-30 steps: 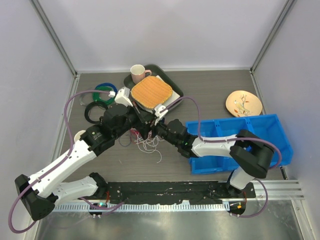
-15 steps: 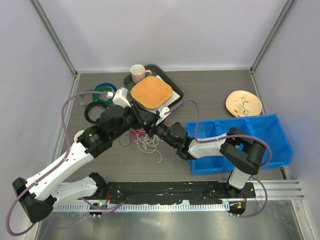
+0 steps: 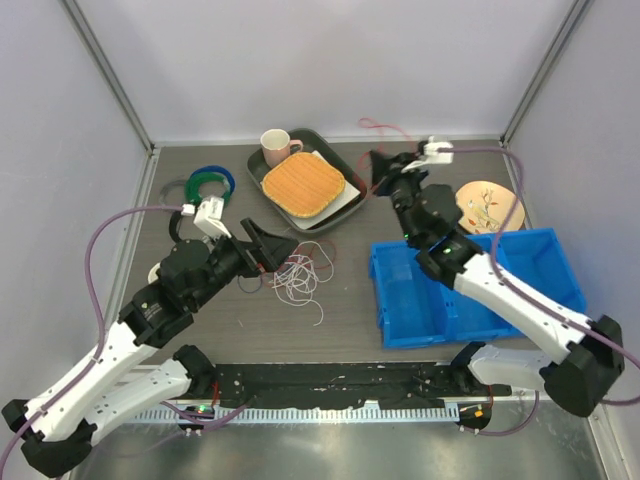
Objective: Untangle the cables
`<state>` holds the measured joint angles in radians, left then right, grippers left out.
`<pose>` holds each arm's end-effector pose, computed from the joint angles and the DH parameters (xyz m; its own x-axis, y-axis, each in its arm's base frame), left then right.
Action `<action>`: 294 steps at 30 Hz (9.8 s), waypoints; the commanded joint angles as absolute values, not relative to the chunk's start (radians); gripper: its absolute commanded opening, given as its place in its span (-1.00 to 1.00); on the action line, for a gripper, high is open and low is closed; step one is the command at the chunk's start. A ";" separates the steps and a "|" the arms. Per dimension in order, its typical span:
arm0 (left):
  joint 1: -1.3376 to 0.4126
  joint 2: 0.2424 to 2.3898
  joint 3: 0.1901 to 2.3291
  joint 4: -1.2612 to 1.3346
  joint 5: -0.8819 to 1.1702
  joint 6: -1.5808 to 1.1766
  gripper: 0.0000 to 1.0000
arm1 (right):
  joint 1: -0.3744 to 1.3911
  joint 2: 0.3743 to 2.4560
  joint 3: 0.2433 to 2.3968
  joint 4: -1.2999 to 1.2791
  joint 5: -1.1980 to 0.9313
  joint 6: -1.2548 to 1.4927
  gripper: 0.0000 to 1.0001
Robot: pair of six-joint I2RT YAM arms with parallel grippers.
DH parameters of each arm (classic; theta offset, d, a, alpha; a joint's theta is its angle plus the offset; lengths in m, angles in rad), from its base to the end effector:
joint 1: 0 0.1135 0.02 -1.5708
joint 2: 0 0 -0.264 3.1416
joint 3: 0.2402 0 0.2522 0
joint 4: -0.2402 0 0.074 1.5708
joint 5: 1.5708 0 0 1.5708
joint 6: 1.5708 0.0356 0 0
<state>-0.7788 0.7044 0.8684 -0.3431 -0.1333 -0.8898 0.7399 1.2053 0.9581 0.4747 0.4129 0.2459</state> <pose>0.1160 -0.1078 0.3642 -0.5484 -0.5407 -0.6379 0.2812 0.5992 -0.7496 0.2177 0.1794 0.3823 0.0815 0.3763 -0.9229 -0.3595 0.8747 0.3249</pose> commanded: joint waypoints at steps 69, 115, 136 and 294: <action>-0.654 1.078 0.790 -0.444 -0.298 -0.836 1.00 | 0.519 0.979 0.903 -0.146 -0.338 -0.081 0.84; -0.222 1.282 0.713 -0.489 -0.436 -0.936 -0.99 | 0.603 0.993 1.114 -0.147 0.644 0.313 -0.99; -0.184 1.128 0.702 -0.518 -0.405 -0.923 -0.99 | 0.600 1.024 1.209 -0.170 -0.154 0.127 -0.82; -0.482 1.460 0.773 -0.100 0.292 -0.787 1.00 | 0.502 0.695 0.699 -0.795 1.206 0.920 0.71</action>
